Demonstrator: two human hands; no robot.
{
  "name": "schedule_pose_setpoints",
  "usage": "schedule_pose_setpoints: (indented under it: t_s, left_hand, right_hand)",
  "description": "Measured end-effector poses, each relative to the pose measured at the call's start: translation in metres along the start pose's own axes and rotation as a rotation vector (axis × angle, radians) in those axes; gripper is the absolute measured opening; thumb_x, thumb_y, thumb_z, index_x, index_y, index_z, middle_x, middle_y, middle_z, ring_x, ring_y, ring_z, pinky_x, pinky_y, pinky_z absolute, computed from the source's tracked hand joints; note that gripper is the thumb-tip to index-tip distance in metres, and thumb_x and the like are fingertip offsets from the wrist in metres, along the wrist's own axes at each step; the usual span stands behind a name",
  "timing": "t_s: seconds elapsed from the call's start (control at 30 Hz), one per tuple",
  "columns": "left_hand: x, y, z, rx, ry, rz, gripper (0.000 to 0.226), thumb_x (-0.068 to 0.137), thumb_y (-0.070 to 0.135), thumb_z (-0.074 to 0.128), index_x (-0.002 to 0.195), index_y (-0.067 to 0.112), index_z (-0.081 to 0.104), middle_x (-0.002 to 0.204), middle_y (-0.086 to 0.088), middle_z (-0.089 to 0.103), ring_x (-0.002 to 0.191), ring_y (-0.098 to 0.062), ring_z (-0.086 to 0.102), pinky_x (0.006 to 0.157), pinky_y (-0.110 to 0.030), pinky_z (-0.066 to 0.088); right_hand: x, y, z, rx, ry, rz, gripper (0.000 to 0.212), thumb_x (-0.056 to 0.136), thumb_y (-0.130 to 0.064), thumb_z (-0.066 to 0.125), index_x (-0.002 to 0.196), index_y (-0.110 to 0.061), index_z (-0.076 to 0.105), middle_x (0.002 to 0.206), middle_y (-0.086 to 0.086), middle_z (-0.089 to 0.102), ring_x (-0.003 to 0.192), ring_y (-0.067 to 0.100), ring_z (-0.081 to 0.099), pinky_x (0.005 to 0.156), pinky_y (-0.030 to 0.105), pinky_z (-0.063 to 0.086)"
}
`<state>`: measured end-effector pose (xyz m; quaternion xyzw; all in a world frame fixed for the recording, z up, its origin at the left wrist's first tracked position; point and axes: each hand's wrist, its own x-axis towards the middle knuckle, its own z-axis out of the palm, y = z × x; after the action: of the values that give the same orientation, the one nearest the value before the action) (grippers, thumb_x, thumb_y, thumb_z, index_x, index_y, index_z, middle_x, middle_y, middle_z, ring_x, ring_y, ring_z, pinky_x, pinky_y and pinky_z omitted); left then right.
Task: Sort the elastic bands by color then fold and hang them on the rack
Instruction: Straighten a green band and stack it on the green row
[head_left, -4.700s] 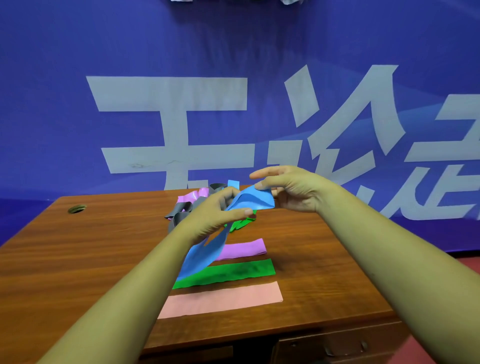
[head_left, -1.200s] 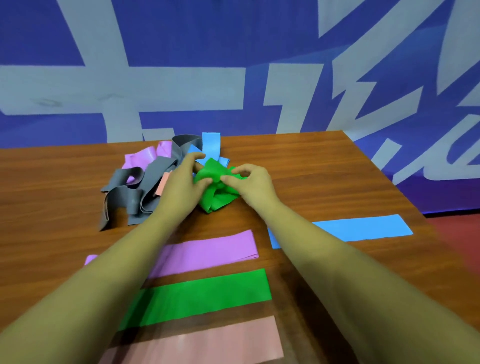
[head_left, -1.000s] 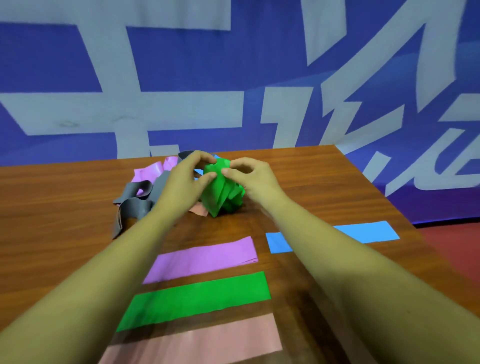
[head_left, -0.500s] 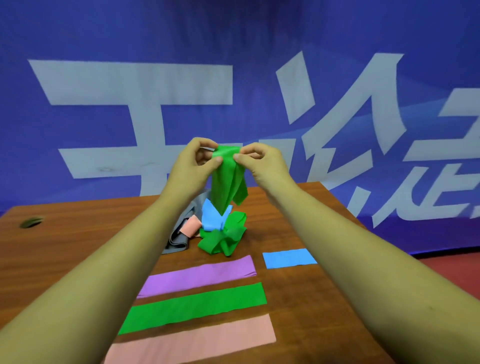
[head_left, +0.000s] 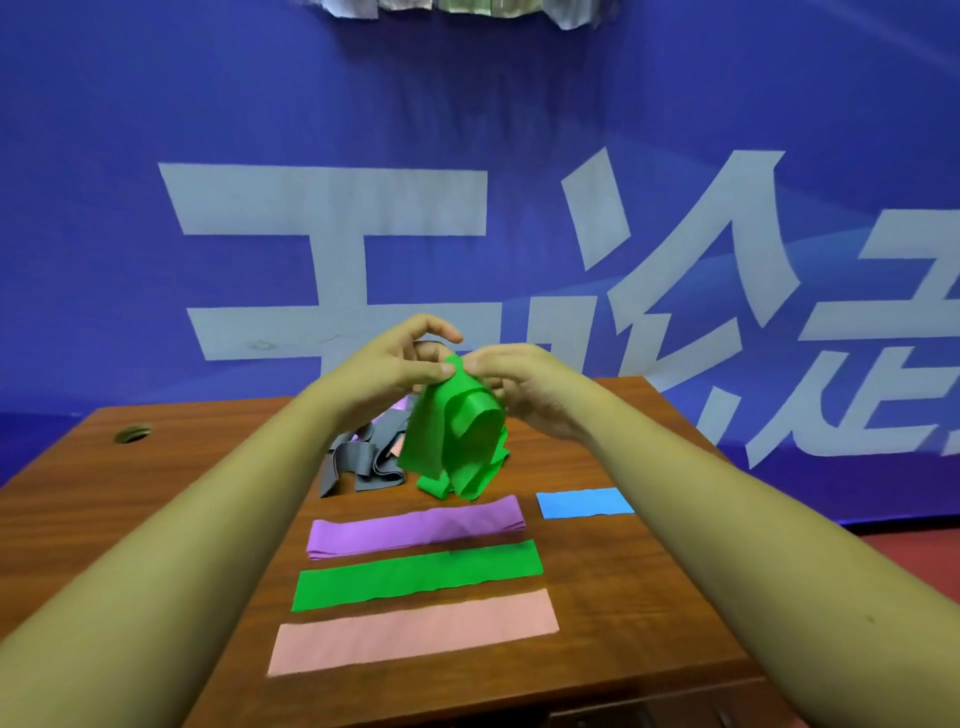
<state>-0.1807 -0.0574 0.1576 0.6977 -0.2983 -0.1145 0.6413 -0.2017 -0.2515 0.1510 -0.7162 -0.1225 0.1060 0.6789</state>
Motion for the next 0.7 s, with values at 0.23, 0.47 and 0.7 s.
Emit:
schedule_pose_setpoints:
  t_s: [0.23, 0.47, 0.7]
  left_hand:
    - [-0.035, -0.016, -0.009, 0.225, -0.093, -0.206, 0.02, 0.086, 0.016, 0.071, 0.104, 0.008, 0.063, 0.078, -0.003, 0.064, 0.072, -0.019, 0.05, 0.064, -0.022, 0.042]
    - [-0.06, -0.034, -0.015, 0.179, -0.123, -0.301, 0.036, 0.089, 0.015, 0.067, 0.124, 0.01, 0.064, 0.125, -0.005, 0.067, 0.119, -0.02, 0.062, 0.106, -0.034, 0.044]
    - [-0.082, -0.051, -0.02, -0.138, 0.007, -0.372, 0.046, 0.083, 0.023, 0.072, 0.121, 0.002, 0.059, 0.115, -0.019, 0.069, 0.104, -0.033, 0.068, 0.086, -0.037, 0.059]
  right_hand:
    - [-0.016, 0.006, 0.011, -0.106, 0.017, -0.019, 0.003, 0.085, -0.003, 0.067, 0.083, -0.006, 0.067, 0.078, 0.015, 0.065, 0.069, 0.022, 0.061, 0.067, 0.03, 0.049]
    - [-0.019, 0.006, 0.01, 0.073, 0.108, -0.062, 0.012, 0.089, -0.001, 0.06, 0.079, -0.006, 0.065, 0.068, 0.009, 0.065, 0.059, 0.017, 0.063, 0.056, 0.024, 0.051]
    - [-0.028, 0.015, -0.001, 0.026, 0.139, -0.035, 0.006, 0.09, -0.005, 0.061, 0.085, -0.005, 0.064, 0.074, 0.011, 0.064, 0.065, 0.021, 0.062, 0.059, 0.027, 0.053]
